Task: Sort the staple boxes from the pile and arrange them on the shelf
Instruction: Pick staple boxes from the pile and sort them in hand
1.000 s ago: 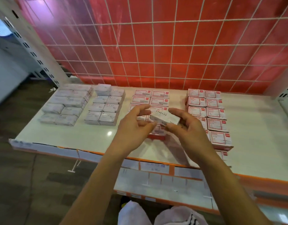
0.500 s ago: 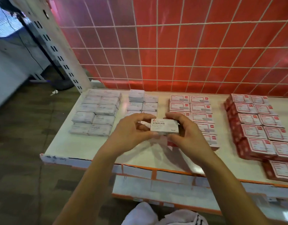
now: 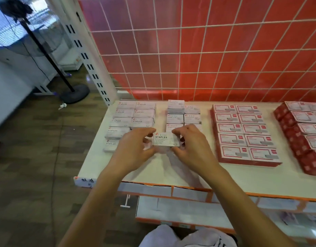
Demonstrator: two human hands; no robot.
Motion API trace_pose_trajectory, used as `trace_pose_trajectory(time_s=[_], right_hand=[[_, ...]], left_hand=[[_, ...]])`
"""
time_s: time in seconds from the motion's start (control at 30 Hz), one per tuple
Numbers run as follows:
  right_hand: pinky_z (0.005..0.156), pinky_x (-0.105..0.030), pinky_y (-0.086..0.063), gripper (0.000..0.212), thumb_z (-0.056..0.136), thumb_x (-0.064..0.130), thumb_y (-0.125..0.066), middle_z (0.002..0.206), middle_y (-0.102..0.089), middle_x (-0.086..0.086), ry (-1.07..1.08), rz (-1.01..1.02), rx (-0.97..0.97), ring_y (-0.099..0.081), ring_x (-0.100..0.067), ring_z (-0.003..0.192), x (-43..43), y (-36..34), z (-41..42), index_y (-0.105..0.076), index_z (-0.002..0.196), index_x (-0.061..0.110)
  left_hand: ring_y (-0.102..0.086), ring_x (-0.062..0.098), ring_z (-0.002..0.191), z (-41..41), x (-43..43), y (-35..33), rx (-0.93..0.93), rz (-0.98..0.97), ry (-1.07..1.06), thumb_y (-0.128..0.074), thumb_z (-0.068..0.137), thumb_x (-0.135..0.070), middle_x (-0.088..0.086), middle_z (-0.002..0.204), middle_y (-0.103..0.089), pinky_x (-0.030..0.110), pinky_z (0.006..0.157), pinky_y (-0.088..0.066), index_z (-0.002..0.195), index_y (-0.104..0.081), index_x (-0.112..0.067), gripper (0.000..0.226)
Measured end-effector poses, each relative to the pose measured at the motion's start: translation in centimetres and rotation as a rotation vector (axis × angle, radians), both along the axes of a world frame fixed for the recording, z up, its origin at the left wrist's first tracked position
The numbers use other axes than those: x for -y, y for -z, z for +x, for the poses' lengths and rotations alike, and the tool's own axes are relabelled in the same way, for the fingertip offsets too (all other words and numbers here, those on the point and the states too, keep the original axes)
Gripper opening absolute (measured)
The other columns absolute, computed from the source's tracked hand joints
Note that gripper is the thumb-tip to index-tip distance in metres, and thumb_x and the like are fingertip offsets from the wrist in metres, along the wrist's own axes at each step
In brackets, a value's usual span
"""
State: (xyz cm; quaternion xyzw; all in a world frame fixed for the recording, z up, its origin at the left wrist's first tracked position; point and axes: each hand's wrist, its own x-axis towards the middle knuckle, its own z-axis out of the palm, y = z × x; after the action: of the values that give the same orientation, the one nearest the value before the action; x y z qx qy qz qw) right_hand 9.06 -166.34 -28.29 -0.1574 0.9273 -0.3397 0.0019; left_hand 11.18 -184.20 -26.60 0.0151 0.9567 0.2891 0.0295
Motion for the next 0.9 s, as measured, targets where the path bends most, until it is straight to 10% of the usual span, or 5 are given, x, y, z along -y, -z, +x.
trace_pose_trajectory(time_s=[0.2, 0.9], right_hand=[[0.082, -0.021, -0.035, 0.037, 0.082, 0.018, -0.065, 0.113, -0.047, -0.006, 0.003, 0.079, 0.003, -0.049, -0.022, 0.102, 4.4, 0.5, -1.5, -0.057, 0.117, 0.010], [0.081, -0.024, -0.039, 0.029, 0.085, 0.016, -0.063, 0.115, -0.045, -0.006, 0.067, 0.102, 0.009, -0.051, -0.023, 0.097, 9.4, 1.8, -2.1, -0.055, 0.112, 0.008]], left_hand=[[-0.049, 0.021, 0.119, 0.7, 3.8, 0.5, -0.147, -0.203, -0.161, -0.066, 0.088, -0.026, 0.000, 0.130, -0.056, 0.032, 0.100, -0.036, 0.130, -0.056, -0.022, 0.043], [-0.051, 0.027, 0.112, -1.2, 7.1, 1.2, 0.078, -0.184, -0.311, -0.052, 0.095, -0.026, 0.009, 0.124, -0.058, 0.036, 0.089, -0.040, 0.140, -0.034, -0.017, 0.049]])
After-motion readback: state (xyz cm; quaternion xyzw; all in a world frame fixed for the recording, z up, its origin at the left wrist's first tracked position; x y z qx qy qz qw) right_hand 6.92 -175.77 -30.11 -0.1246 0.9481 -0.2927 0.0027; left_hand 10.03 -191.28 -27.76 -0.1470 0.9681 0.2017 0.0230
